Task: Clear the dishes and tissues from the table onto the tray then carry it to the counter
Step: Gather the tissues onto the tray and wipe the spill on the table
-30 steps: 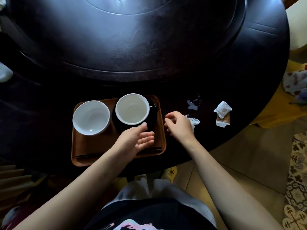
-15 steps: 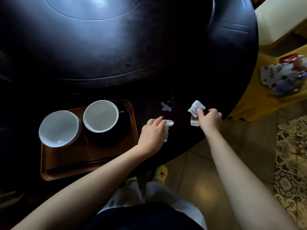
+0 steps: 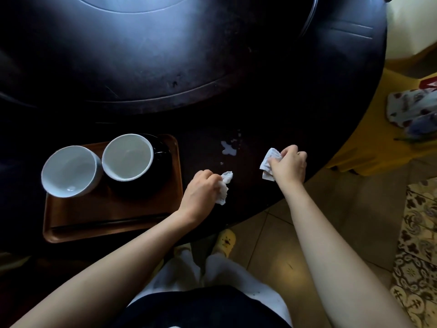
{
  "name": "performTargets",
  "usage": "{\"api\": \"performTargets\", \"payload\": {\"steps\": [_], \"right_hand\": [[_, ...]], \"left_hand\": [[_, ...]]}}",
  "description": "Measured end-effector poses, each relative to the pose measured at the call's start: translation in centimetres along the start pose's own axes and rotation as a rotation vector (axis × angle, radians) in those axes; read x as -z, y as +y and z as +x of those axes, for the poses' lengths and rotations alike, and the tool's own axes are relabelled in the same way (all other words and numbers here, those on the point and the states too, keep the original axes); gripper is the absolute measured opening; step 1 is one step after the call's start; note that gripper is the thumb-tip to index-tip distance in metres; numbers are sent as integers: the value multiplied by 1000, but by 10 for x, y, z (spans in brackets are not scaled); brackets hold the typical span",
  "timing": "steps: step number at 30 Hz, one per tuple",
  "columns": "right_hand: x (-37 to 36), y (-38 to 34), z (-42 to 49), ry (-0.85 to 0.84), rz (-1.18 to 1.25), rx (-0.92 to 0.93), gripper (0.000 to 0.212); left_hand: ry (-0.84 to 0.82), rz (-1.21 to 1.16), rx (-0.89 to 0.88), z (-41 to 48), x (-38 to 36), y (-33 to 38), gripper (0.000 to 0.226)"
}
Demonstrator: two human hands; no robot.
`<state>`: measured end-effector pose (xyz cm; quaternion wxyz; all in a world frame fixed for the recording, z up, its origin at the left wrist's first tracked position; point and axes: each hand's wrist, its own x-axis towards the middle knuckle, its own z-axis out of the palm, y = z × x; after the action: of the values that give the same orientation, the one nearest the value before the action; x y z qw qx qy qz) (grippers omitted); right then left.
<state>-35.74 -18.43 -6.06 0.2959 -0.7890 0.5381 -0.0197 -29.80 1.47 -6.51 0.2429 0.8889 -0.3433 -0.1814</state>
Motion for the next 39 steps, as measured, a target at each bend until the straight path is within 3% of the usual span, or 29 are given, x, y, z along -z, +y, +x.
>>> {"api": "performTargets", "payload": {"steps": [5, 12, 15, 22, 27, 32, 35, 39], "right_hand": [[3, 8, -3, -72, -2, -23, 48], [1, 6, 7, -147, -39, -76, 47], [-1, 8, 5, -155, -45, -62, 36], [4, 4, -38, -89, 267, -4, 21], [-16, -34, -95, -325, 480, 13, 5], [-60, -76, -144, -549, 315, 90, 18], [-81, -88, -164, -523, 163, 141, 16], [-100, -95, -182, -368, -26, 283, 17]], "left_hand": [[25, -29, 80, -2, 0, 4, 16], [39, -129, 164, -11, 4, 9, 20], [43, -213, 228, -15, 8, 5, 21], [-140, -613, 482, -30, 39, -13, 26], [-129, -647, 505, -60, 68, -51, 25], [-62, -736, 596, -90, 100, -90, 32], [-30, -794, 628, -102, 112, -109, 30], [-19, -853, 672, -109, 121, -127, 47]]}}
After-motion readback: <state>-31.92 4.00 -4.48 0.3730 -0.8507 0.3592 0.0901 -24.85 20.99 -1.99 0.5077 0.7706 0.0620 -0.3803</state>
